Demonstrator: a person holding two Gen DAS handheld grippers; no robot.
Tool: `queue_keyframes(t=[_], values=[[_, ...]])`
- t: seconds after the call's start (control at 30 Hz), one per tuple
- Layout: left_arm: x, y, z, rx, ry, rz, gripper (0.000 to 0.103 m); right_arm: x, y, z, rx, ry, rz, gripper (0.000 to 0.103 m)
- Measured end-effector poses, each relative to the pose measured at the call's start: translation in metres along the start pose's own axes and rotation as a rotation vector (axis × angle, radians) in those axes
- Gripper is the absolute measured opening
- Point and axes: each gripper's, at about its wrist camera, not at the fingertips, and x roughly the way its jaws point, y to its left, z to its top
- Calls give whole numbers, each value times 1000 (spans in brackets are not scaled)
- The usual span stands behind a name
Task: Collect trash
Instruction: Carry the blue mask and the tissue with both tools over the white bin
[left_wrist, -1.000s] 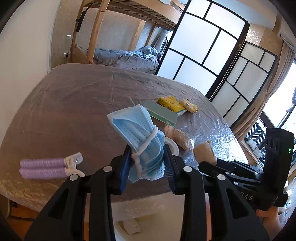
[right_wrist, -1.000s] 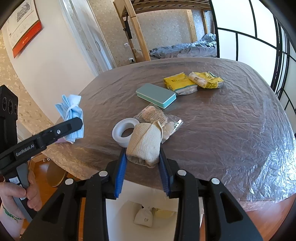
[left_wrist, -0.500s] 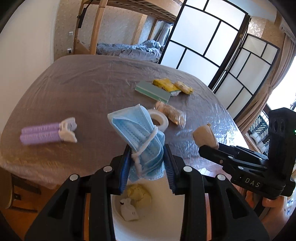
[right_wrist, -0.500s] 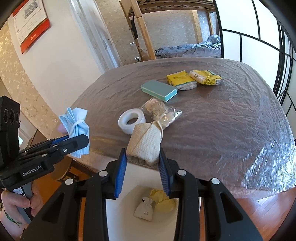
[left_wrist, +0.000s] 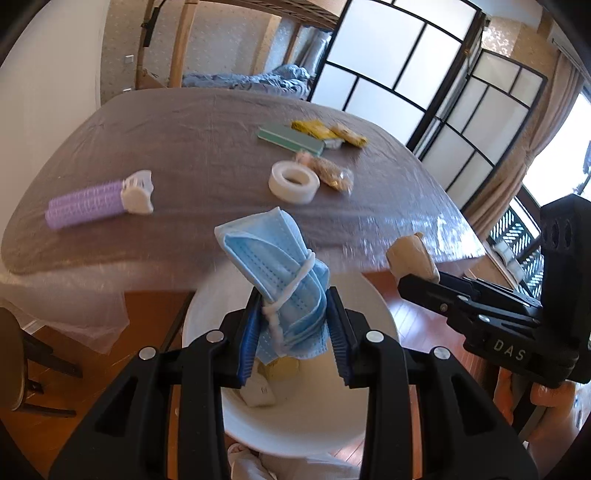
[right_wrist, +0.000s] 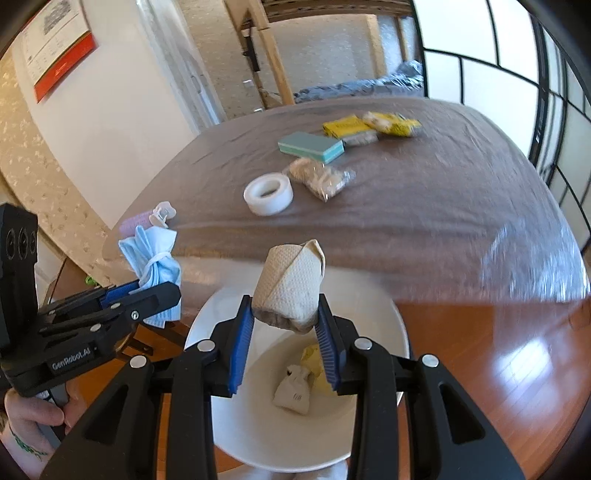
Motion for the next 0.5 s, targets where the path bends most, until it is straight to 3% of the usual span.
queue_keyframes(t=[0.27,0.5], values=[[-10,4,-27,50,51,-7,36,-5,17,-34,38,19,-63,34],[-4,9,-43,39,82,41,36,3,20,-50,34,57,-90,34]])
